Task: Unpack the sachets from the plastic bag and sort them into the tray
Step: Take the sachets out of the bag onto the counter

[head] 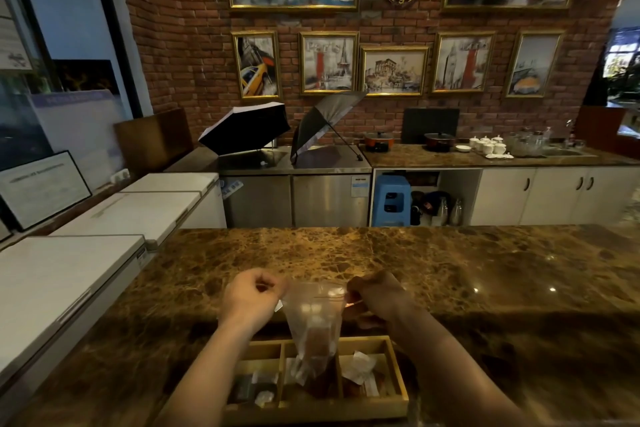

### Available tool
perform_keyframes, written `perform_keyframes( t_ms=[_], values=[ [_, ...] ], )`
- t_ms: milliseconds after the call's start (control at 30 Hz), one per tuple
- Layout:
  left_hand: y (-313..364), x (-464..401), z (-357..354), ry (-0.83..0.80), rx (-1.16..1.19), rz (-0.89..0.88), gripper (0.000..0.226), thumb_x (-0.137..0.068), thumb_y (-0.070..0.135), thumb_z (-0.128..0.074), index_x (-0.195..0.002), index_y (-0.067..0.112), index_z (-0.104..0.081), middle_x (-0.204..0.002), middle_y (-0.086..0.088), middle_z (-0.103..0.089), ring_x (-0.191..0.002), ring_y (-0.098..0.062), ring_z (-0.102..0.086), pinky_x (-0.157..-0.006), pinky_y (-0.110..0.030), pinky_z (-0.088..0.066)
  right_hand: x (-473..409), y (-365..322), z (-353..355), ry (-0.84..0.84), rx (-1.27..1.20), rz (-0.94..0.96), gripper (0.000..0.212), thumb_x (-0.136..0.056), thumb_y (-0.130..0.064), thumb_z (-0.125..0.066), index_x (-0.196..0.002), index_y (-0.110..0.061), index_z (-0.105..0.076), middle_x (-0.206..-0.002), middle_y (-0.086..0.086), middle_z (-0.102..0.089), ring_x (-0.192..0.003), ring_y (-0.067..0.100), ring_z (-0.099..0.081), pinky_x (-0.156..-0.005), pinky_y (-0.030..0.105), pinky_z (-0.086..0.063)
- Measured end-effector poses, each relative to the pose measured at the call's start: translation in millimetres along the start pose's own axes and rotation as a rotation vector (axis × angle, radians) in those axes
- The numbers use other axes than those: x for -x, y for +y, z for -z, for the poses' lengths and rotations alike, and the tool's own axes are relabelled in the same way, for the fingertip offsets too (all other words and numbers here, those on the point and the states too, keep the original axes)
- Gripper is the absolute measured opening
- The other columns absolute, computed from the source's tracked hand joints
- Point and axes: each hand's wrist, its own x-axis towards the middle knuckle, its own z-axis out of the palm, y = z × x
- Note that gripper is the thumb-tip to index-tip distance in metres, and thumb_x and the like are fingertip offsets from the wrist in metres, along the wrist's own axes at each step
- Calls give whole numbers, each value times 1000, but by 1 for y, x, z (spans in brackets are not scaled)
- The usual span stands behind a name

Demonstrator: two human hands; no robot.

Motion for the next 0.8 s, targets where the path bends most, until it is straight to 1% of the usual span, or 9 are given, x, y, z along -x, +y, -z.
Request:
perform_keyframes(
  t_ms=[67,167,233,367,433,533,600,700,800],
  values=[
    [3,3,0,24,-227,-109,11,-90,34,-68,-81,31,-63,-92,11,-63,-89,-13,-58,-72,-35,-50,-2,0,-4,10,50,16,24,-105,-18,-51,-100,-1,-67,-89,13,-70,-62,15,-68,-55,28,-51],
    [9,4,-1,-22,-302,-193,10,-97,32,-55,-88,28,-53,-90,7,-62,-82,-14,-57,-66,-34,-47,-4,1,-5,18,16,42,27,-104,-25,-54,-110,-2,-68,-95,11,-75,-72,16,-70,-60,29,-57],
    [15,4,-3,-86,-199,-158,11,-99,30,-51,-91,23,-51,-91,0,-63,-81,-17,-58,-68,-36,-49,-6,6,-1,20,-62,47,26,-104,-29,-57,-111,-6,-67,-100,11,-75,-80,21,-70,-62,31,-58],
    [31,11,-6,-174,93,-42,5,-99,23,-52,-102,19,-54,-102,-4,-66,-93,-19,-63,-84,-48,-58,-13,26,4,-16,-111,-73,28,-106,-32,-52,-115,-9,-67,-104,13,-75,-90,28,-73,-71,38,-60],
    [39,15,-8,-212,224,-24,10,-100,16,-51,-109,16,-54,-104,-6,-66,-93,-20,-64,-80,-47,-61,-16,42,2,-66,-64,-108,31,-105,-36,-52,-120,-12,-65,-108,13,-74,-92,28,-74,-67,36,-59],
    [53,16,-5,-230,394,16,16,-100,14,-52,-116,14,-55,-104,-9,-68,-93,-23,-68,-69,-39,-64,-19,60,-2,-155,-71,-149,38,-103,-43,-55,-126,-13,-62,-111,16,-74,-97,33,-75,-75,41,-62],
    [58,11,-3,-243,498,32,21,-99,18,-55,-120,14,-56,-106,-10,-71,-93,-26,-72,-67,-36,-63,-18,63,-3,-205,-194,-206,46,-99,-47,-58,-123,-8,-67,-110,19,-75,-103,37,-73,-80,42,-60],
    [61,5,0,-279,718,67,27,-98,20,-59,-124,12,-58,-106,-11,-76,-94,-29,-75,-76,-45,-62,-19,67,-1,-339,-473,-201,65,-96,-62,-53,-125,-7,-70,-119,22,-74,-113,40,-69,-92,50,-57],
    [60,2,3,-270,847,86,27,-98,18,-58,-123,7,-59,-109,-15,-75,-93,-30,-75,-64,-39,-60,-19,65,0,-456,-729,-154,69,-99,-61,-46,-136,-6,-63,-134,29,-65,-123,46,-63,-105,57,-49]
  ],
)
